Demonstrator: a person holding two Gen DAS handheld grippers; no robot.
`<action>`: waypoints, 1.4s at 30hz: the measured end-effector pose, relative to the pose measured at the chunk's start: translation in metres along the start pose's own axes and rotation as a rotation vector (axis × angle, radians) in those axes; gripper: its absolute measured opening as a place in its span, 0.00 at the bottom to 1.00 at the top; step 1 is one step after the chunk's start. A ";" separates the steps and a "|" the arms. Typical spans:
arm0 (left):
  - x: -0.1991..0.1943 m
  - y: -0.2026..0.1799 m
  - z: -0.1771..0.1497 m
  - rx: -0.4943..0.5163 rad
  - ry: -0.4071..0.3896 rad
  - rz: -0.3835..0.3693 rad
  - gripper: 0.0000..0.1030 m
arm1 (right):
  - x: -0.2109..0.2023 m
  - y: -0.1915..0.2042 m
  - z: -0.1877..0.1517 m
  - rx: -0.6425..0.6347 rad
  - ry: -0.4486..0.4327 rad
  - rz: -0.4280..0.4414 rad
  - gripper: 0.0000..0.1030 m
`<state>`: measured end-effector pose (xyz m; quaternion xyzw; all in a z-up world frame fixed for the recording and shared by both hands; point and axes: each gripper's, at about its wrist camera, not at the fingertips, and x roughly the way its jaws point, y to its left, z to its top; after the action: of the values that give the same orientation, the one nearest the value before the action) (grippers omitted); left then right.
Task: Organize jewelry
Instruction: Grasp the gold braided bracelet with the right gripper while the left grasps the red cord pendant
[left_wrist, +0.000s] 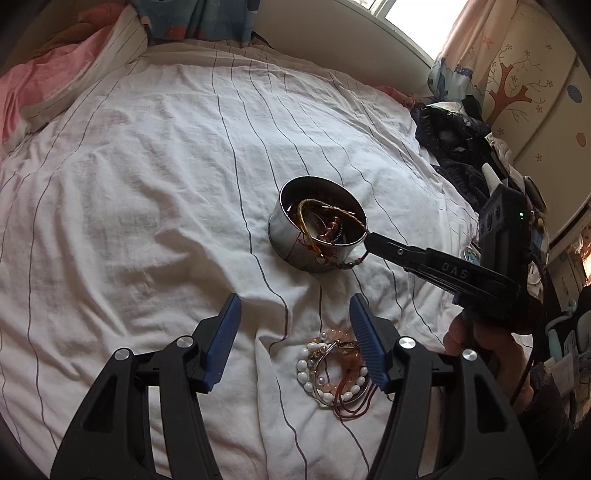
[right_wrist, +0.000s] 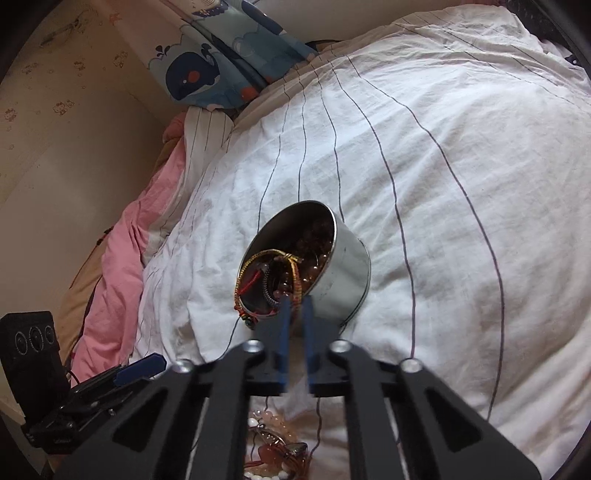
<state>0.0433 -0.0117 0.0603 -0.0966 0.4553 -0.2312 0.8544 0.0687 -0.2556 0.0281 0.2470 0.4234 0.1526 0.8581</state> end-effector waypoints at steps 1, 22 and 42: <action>0.000 -0.001 0.000 0.009 -0.001 0.003 0.57 | -0.004 -0.002 -0.001 0.004 0.006 0.004 0.03; 0.045 -0.082 -0.035 0.468 0.130 -0.070 0.59 | -0.012 -0.029 -0.020 0.059 0.080 -0.059 0.41; 0.007 0.002 0.003 0.027 -0.083 -0.113 0.12 | -0.016 -0.031 -0.009 0.043 0.031 -0.041 0.05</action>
<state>0.0499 -0.0138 0.0559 -0.1201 0.4103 -0.2810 0.8592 0.0540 -0.2866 0.0165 0.2545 0.4448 0.1297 0.8489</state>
